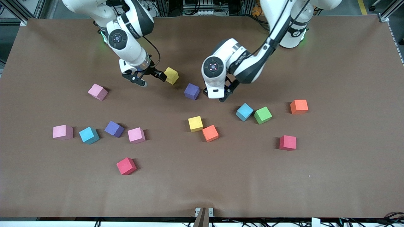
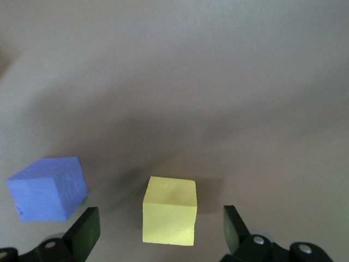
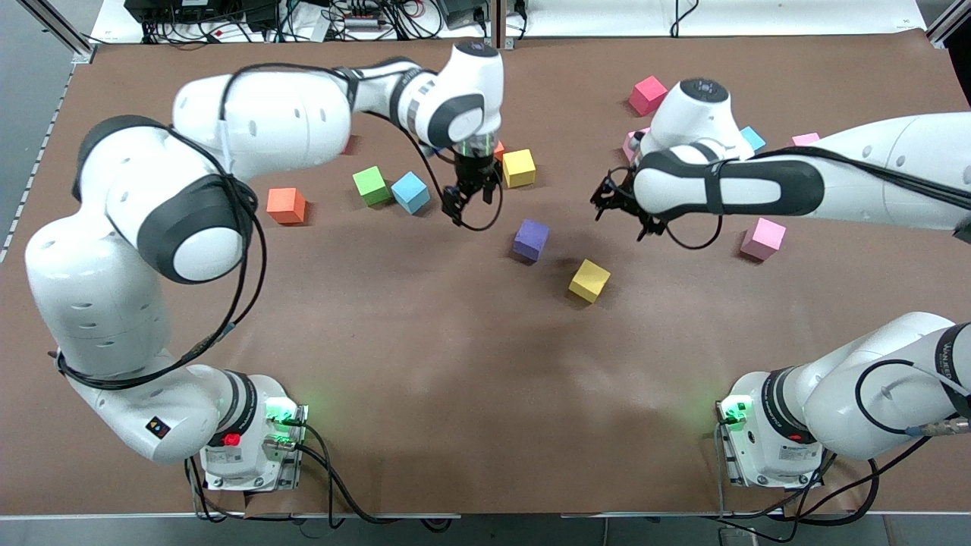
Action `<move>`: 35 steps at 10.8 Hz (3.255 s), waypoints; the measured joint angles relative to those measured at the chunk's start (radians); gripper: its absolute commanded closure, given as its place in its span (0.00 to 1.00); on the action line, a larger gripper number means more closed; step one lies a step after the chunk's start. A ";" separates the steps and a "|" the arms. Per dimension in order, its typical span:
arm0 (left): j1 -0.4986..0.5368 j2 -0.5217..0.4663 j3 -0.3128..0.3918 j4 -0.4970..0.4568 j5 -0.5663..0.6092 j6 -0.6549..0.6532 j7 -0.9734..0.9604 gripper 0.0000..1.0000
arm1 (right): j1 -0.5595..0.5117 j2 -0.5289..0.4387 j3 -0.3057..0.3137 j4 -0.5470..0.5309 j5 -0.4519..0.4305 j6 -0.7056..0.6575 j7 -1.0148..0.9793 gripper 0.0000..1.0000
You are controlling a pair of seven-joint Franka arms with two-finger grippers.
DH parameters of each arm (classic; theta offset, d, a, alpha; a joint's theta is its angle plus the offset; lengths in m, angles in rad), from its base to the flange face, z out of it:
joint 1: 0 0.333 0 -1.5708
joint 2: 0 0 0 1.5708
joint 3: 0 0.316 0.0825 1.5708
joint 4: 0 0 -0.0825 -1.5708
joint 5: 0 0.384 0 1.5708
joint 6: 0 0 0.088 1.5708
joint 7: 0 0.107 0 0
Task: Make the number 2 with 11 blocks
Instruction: 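Grasp the yellow cube with the right gripper while the left gripper grasps purple, then carry the yellow cube with the right gripper while the left gripper carries purple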
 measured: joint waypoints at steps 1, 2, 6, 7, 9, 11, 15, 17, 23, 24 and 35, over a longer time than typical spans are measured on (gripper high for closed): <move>-0.011 0.004 0.000 -0.023 0.000 0.055 -0.094 0.00 | 0.015 0.016 -0.001 -0.010 0.016 0.010 0.000 0.00; -0.021 0.004 0.000 -0.051 0.000 0.129 -0.178 0.00 | 0.032 0.043 -0.002 -0.012 0.024 0.022 0.000 0.00; -0.025 0.006 0.006 -0.099 0.000 0.358 -0.401 0.00 | 0.094 0.132 -0.002 -0.011 0.115 0.069 0.001 0.00; -0.031 0.006 0.005 -0.101 0.000 0.378 -0.422 0.00 | 0.102 0.144 -0.002 -0.011 0.133 0.079 0.001 0.00; -0.067 0.014 0.004 -0.106 0.000 0.407 -0.445 0.00 | 0.110 0.165 -0.003 -0.010 0.149 0.099 0.001 0.00; -0.102 0.035 0.005 -0.106 0.000 0.428 -0.452 0.00 | 0.119 0.182 -0.003 -0.010 0.152 0.109 0.001 0.00; -0.134 0.084 0.007 -0.091 0.017 0.484 -0.452 0.00 | 0.129 0.196 -0.003 -0.010 0.153 0.115 0.001 0.00; -0.132 0.104 0.012 -0.066 0.018 0.486 -0.452 0.00 | 0.143 0.214 -0.003 -0.010 0.154 0.136 0.001 0.00; -0.156 0.148 0.012 -0.026 0.055 0.486 -0.456 0.00 | 0.168 0.269 -0.003 -0.006 0.155 0.190 0.000 0.61; -0.162 0.151 0.012 -0.024 0.055 0.486 -0.459 0.02 | 0.171 0.269 -0.003 -0.004 0.155 0.192 -0.007 0.61; -0.095 0.062 0.025 -0.060 0.083 0.368 -0.593 1.00 | 0.350 0.114 -0.003 -0.106 0.147 0.316 -0.435 0.61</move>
